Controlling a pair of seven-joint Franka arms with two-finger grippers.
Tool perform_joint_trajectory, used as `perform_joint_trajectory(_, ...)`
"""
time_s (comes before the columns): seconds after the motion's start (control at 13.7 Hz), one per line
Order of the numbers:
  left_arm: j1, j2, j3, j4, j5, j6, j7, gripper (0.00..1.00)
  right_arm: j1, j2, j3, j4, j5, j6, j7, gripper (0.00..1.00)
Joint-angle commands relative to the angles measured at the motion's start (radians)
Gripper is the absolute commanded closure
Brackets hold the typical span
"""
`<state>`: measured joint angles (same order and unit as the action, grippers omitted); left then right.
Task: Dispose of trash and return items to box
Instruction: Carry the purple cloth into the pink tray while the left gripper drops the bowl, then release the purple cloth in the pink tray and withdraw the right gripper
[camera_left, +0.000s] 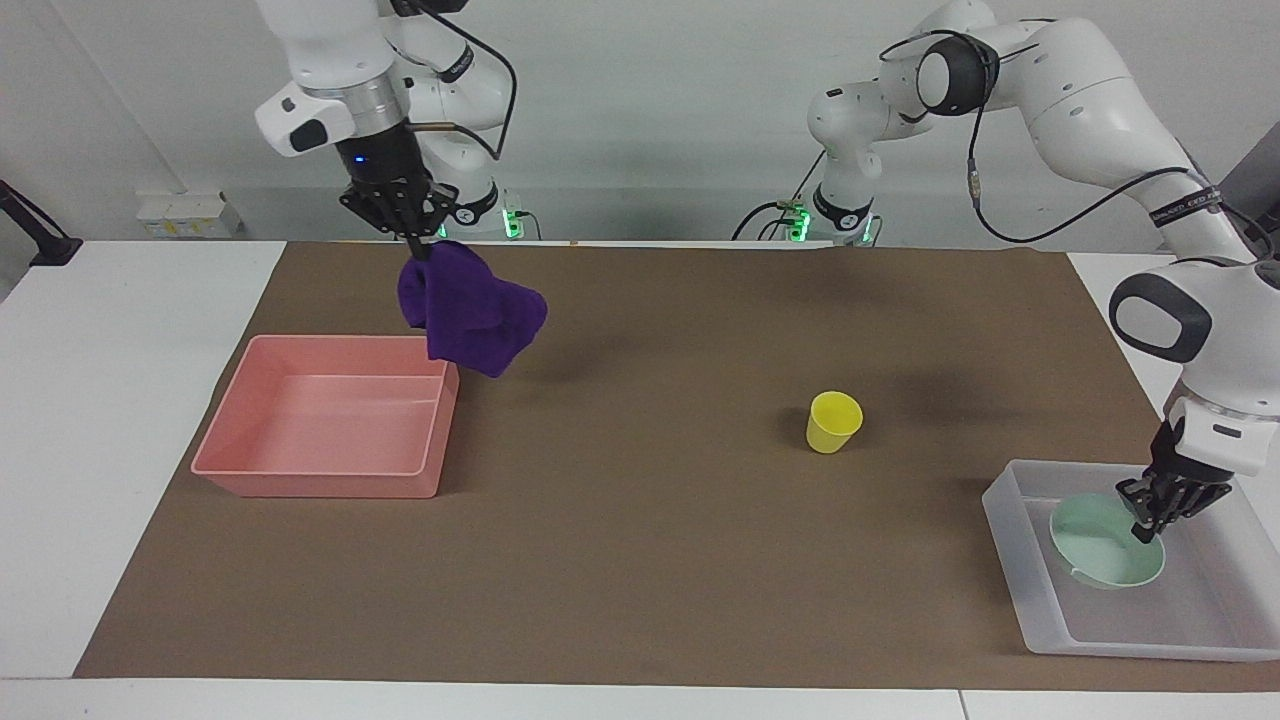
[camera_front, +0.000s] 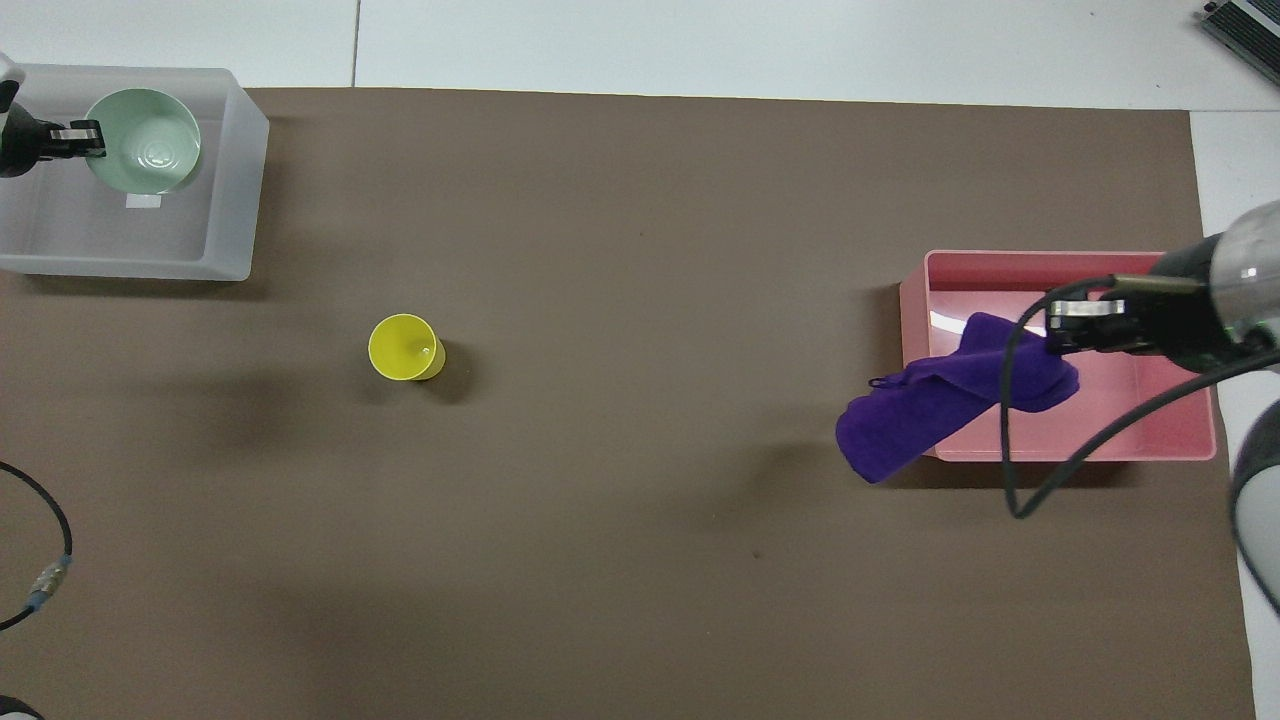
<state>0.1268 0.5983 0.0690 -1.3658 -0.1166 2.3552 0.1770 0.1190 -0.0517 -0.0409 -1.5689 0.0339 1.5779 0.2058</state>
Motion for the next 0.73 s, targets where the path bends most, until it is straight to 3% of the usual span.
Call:
perform_joint_trajectory(0.0,0.028,0.064,0.002,0.036,0.028,0.062,-0.010,1.00,-0.115,-0.002,0.012,-0.022,-0.006,0.052,-0.139,1.00)
perform_joint_trajectory(0.22,0.040,0.040,0.002,-0.086,0.031,0.146,-0.010,1.00,-0.228,-0.057,0.010,-0.204,-0.006,0.231,-0.323,1.00)
perform_joint_trajectory(0.44,0.042,-0.002,0.002,-0.188,0.031,0.187,-0.002,1.00,-0.243,-0.071,0.010,-0.399,-0.006,0.411,-0.339,1.00)
perform_joint_trajectory(0.51,0.045,-0.003,0.002,-0.184,0.031,0.174,-0.002,0.93,-0.242,-0.056,0.010,-0.434,-0.006,0.477,-0.338,1.00)
perform_joint_trajectory(0.66,0.040,-0.003,0.002,-0.174,0.031,0.151,-0.001,0.57,-0.243,0.007,0.010,-0.477,-0.006,0.600,-0.336,1.00)
